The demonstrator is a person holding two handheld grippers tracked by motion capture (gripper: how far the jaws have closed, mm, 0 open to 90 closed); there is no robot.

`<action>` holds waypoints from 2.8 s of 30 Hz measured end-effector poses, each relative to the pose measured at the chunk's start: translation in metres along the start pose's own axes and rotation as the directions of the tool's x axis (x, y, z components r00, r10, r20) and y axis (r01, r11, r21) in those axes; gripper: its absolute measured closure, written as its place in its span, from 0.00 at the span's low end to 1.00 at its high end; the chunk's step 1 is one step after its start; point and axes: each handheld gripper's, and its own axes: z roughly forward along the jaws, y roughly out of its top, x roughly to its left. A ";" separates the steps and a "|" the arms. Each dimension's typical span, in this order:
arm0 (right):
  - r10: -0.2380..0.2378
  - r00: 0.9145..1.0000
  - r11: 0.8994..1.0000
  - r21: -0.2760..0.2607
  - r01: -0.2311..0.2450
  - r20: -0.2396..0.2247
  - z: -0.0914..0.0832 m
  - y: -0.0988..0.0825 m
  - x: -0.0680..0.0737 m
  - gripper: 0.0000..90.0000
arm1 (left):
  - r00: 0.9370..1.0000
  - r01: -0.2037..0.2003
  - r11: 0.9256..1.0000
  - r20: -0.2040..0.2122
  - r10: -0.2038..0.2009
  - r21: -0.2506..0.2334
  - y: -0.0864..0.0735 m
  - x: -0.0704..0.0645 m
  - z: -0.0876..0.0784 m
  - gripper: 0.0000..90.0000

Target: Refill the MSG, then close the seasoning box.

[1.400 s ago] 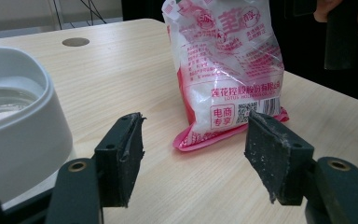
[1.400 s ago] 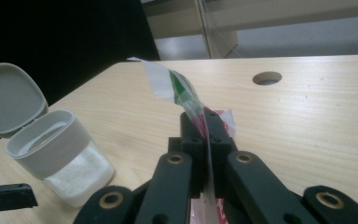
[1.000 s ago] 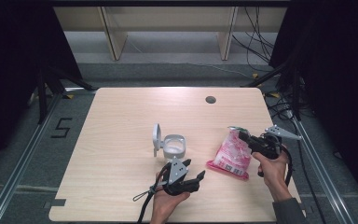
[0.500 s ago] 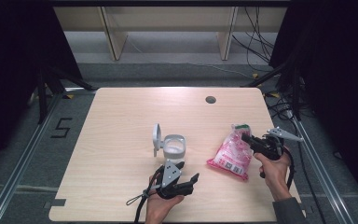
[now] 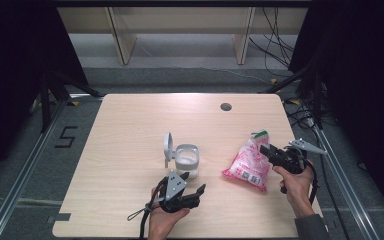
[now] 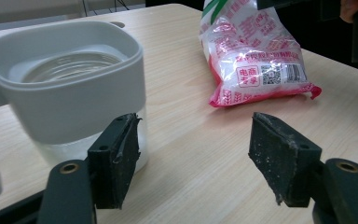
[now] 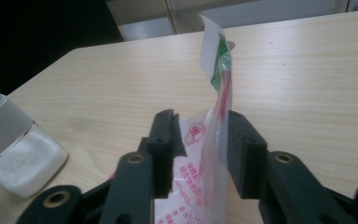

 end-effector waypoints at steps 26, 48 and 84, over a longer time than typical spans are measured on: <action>-0.002 1.000 1.000 0.028 0.001 0.023 -0.029 -0.013 0.009 0.48 | 0.999 0.021 1.000 -0.046 -0.022 -0.002 -0.004 0.018 -0.015 0.35; -0.083 0.994 0.995 0.040 0.086 -0.063 -0.038 -0.025 0.029 0.40 | 0.993 0.033 0.999 -0.113 -0.032 0.009 -0.006 0.044 -0.034 0.37; -0.118 0.977 0.988 0.073 0.133 -0.180 -0.049 -0.042 0.047 0.33 | 0.988 -0.003 1.000 -0.154 0.002 -0.003 0.005 0.070 -0.038 0.71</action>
